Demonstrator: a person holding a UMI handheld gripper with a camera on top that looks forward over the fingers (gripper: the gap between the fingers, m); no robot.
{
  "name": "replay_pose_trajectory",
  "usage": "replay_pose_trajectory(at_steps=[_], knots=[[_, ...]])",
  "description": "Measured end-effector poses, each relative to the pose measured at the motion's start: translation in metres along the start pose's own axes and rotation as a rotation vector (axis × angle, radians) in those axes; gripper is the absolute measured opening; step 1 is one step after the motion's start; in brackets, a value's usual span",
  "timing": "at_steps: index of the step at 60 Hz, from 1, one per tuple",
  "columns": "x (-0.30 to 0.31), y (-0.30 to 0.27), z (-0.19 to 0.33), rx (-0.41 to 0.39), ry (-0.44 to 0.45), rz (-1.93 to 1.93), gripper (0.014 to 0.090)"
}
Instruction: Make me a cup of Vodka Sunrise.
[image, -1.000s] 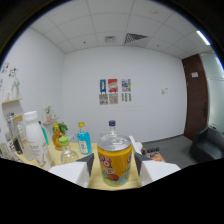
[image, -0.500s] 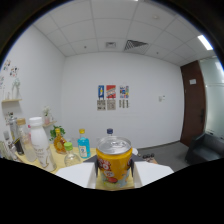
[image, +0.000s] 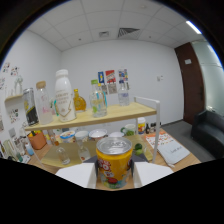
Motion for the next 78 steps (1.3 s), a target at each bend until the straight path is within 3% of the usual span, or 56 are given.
replay_pose_trajectory(at_steps=[9,18,39,59,78], knots=[[-0.007,0.062,0.016,-0.084,0.035,-0.002,0.0508],[-0.013,0.079,0.03,-0.099,0.072,-0.157,0.0507],[-0.023,0.072,0.037,-0.072,0.153,-0.935,0.0505],[-0.042,0.068,0.045,0.019,0.134,-1.865,0.0508],[-0.048,0.074,0.049,0.07,0.114,-2.093,0.0505]])
